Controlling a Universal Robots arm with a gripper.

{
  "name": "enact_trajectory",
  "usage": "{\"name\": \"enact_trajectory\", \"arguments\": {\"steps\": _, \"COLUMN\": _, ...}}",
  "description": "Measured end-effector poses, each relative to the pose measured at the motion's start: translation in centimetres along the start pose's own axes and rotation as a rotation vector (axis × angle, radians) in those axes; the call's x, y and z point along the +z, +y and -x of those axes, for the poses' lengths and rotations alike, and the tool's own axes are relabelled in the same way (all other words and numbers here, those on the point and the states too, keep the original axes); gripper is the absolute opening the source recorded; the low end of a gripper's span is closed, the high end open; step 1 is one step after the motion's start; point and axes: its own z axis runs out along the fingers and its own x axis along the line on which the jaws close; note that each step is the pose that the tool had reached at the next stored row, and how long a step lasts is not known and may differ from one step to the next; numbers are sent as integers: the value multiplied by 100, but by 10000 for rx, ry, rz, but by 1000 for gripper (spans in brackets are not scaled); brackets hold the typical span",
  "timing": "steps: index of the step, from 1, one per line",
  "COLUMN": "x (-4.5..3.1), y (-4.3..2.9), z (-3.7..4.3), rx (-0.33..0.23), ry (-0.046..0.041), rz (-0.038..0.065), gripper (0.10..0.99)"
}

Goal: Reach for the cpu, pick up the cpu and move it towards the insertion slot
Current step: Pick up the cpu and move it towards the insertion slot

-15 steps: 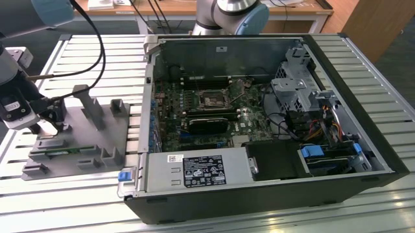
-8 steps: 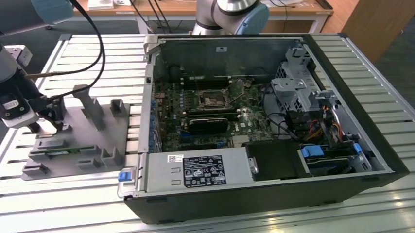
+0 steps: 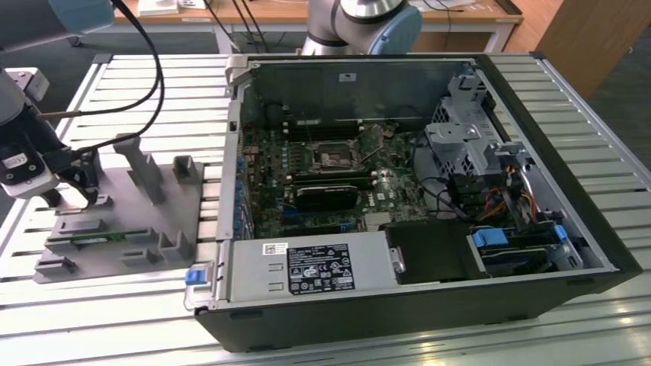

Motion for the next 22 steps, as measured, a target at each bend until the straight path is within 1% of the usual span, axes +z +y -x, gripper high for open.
{"name": "enact_trajectory", "arguments": {"steps": 22, "x": -70, "y": 18, "z": 0, "rx": 0, "ry": 2, "rz": -1, "gripper": 545}}
